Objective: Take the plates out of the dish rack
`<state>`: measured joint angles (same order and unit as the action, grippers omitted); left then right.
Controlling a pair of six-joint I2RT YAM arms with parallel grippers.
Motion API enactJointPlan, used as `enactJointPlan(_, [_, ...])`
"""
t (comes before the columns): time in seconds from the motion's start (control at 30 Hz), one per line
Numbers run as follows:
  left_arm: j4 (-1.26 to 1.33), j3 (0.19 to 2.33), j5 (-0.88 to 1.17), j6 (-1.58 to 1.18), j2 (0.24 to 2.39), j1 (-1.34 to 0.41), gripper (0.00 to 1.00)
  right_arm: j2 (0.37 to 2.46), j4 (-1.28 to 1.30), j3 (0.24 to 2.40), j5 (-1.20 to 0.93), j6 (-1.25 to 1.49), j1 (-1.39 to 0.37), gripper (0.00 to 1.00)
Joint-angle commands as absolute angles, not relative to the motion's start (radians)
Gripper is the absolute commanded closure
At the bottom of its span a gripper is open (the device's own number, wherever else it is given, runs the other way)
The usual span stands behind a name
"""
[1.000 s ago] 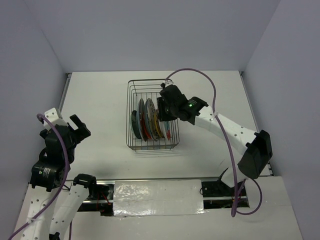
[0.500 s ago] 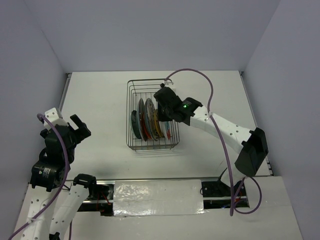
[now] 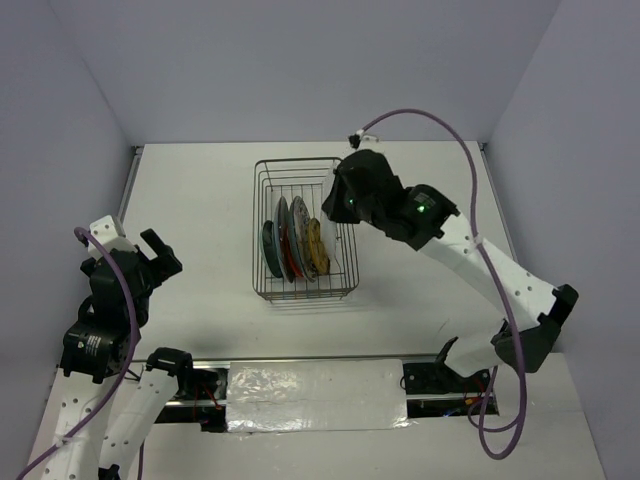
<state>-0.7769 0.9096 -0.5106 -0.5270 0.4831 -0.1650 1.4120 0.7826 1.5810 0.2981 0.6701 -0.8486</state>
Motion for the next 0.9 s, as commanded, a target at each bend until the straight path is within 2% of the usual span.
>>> enactJointPlan(0.0, [-0.726,0.904,-0.508,-0.517,0.486,-0.16,0.01,1.325,0.708,1.838,0.386,0.617,-0.854,1.0])
enactJointPlan(0.13, [-0.727,0.905,-0.509,-0.518,0.485,-0.161,0.0,1.466,0.929,2.113,0.5,0.453,-0.821,1.0])
enactJointPlan(0.2, [-0.727,0.904,-0.511,-0.52,0.482,-0.161,0.0,1.552,1.029,2.272,0.528,0.393,-0.731,1.0])
enactJointPlan(0.27, [-0.727,0.905,-0.509,-0.519,0.48,-0.161,0.0,1.685,1.17,2.342,0.564,0.298,-0.662,1.0])
enactJointPlan(0.33, [-0.727,0.904,-0.509,-0.518,0.482,-0.161,0.01,1.776,1.224,2.31,0.589,0.235,-0.565,1.0])
enactJointPlan(0.37, [-0.726,0.904,-0.509,-0.518,0.482,-0.161,0.0,1.795,1.217,2.224,0.63,0.223,-0.54,1.0])
enactJointPlan(0.47, [-0.724,0.904,-0.508,-0.517,0.486,-0.161,0.01,1.836,1.112,2.078,0.692,0.193,-0.471,1.0])
enactJointPlan(0.57, [-0.726,0.905,-0.506,-0.517,0.491,-0.161,0.01,1.873,0.981,2.022,0.733,0.147,-0.428,1.0])
enactJointPlan(0.87, [-0.718,0.902,-0.483,-0.509,0.499,-0.164,0.0,2.218,1.022,2.25,0.75,0.09,-0.356,1.0])
